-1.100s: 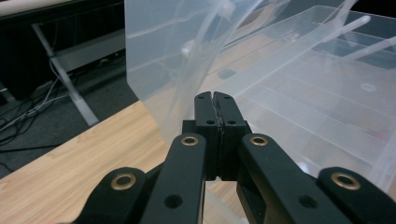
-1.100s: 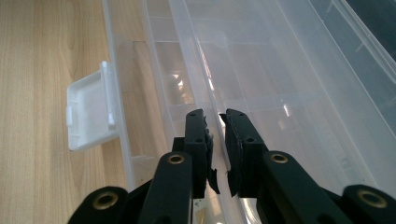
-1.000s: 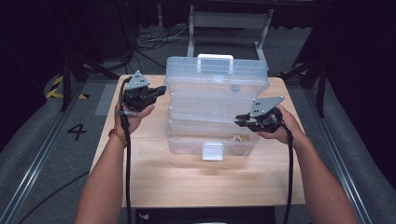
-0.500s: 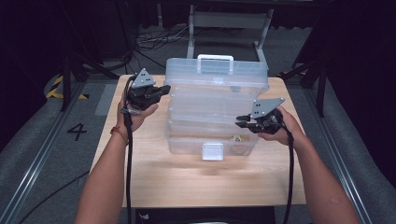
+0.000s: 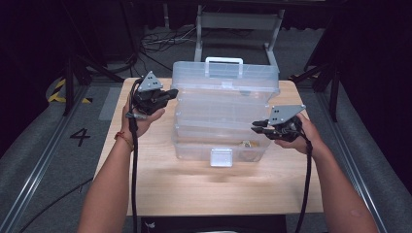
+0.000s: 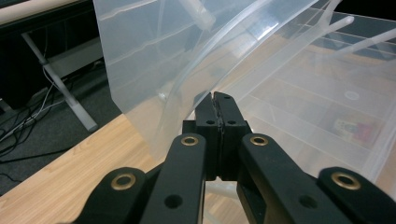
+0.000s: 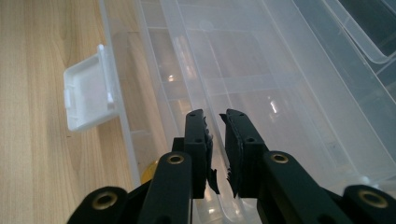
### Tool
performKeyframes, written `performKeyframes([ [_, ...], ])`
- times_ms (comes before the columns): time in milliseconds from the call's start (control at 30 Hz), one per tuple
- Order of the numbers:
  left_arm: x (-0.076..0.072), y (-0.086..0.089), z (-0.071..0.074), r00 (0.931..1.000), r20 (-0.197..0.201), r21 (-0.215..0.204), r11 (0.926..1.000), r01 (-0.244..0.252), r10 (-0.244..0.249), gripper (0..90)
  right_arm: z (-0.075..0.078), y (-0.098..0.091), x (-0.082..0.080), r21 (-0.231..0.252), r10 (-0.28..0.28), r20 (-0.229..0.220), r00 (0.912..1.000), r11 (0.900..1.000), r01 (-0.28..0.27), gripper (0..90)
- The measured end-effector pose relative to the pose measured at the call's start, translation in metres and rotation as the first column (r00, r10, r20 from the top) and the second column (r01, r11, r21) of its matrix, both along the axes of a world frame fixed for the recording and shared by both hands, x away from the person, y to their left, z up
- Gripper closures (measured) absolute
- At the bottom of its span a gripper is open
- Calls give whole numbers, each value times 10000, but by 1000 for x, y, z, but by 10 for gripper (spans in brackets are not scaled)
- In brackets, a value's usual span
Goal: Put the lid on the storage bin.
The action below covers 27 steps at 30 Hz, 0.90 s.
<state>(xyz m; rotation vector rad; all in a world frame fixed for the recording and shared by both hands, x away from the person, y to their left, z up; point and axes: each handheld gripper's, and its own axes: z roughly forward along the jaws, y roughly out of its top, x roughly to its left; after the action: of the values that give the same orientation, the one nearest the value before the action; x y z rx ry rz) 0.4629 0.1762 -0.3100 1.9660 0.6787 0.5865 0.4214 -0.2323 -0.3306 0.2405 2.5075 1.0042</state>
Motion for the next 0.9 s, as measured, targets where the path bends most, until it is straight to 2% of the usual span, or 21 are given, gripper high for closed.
performKeyframes([
  [367, -7, 0, -4, 10000, 43, 388, 9992, 73, -75, 899, 0, -14, -6, 45, -331, 194, 9993, 9994, 330, 798],
  [567, -12, 1, -8, 9998, 54, 391, 9991, 167, -170, 899, -2, -20, -11, 113, -459, 273, 9986, 9989, 456, 798],
  [600, -12, 1, -8, 9997, -57, 334, 9992, 225, -223, 899, -2, -20, -12, 120, -467, 306, 9984, 9989, 464, 798],
  [667, -13, 1, -10, 9997, 19, 388, 9990, 223, -224, 900, -3, -20, -13, 123, -456, 346, 9984, 9989, 452, 798],
  [900, -20, 1, -15, 9994, 30, 477, 9983, 333, -335, 900, -5, -27, -17, 489, -591, 436, 9973, 9972, 569, 799],
])
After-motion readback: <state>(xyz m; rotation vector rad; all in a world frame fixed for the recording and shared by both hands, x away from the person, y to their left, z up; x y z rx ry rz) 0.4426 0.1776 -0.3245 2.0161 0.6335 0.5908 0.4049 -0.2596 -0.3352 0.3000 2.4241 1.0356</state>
